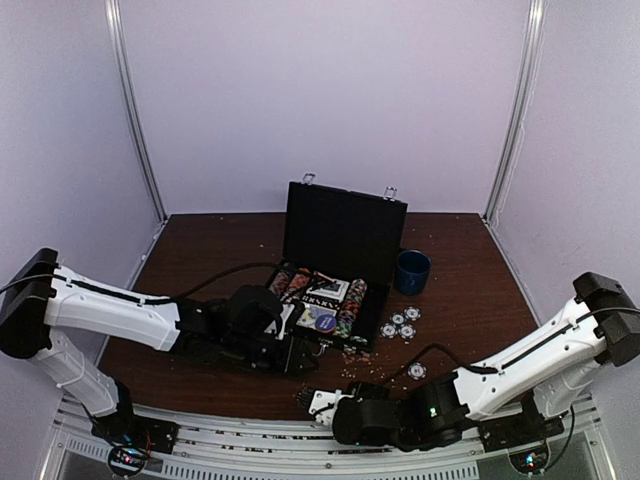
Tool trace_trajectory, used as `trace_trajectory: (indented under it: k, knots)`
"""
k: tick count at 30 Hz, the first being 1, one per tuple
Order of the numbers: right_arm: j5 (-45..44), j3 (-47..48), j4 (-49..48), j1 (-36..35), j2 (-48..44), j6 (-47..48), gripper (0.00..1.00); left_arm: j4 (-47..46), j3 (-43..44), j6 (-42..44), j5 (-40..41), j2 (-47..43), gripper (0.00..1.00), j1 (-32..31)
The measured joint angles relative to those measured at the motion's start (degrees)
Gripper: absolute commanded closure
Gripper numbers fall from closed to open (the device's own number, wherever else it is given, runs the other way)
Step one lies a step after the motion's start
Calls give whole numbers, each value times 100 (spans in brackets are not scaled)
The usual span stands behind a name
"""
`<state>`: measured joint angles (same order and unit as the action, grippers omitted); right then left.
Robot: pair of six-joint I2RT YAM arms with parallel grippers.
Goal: Pack up texas hold em set
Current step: Pick up the poker chip from the corner of the board.
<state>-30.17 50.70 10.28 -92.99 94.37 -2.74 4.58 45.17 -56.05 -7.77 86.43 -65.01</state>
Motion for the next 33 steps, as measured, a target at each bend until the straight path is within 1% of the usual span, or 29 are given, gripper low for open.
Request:
trace_trajectory:
  k: [1, 3, 4, 9, 13, 17, 26, 33]
  knots:
    - [129, -46, -15, 68, -94, -76, 95, 0, -39, 0, 15, -55, 53, 48]
    - [396, -199, -87, 216, -254, -232, 85, 0, -52, 31, 2, -39, 53, 96]
    - [492, -275, -114, 260, -299, -326, 81, -4, -46, 61, -24, 4, 53, 96]
    - [820, -643, -186, 363, -334, -485, 71, 13, 350, 334, -354, 772, 51, 42]
    - [1147, -881, -332, 400, -367, -688, 68, 2, 793, 588, -629, 1429, 51, -66]
    - [1414, -1036, -457, 452, -468, -964, 66, -20, 1008, 750, -800, 1749, 55, -109]
    - [1757, -1086, -627, 472, -476, -1119, 64, -203, 1080, 909, -1145, 1993, 64, -131]
    - [1703, -1084, -721, 472, -254, -953, 60, -232, 1078, 911, -1274, 2031, 67, -310]
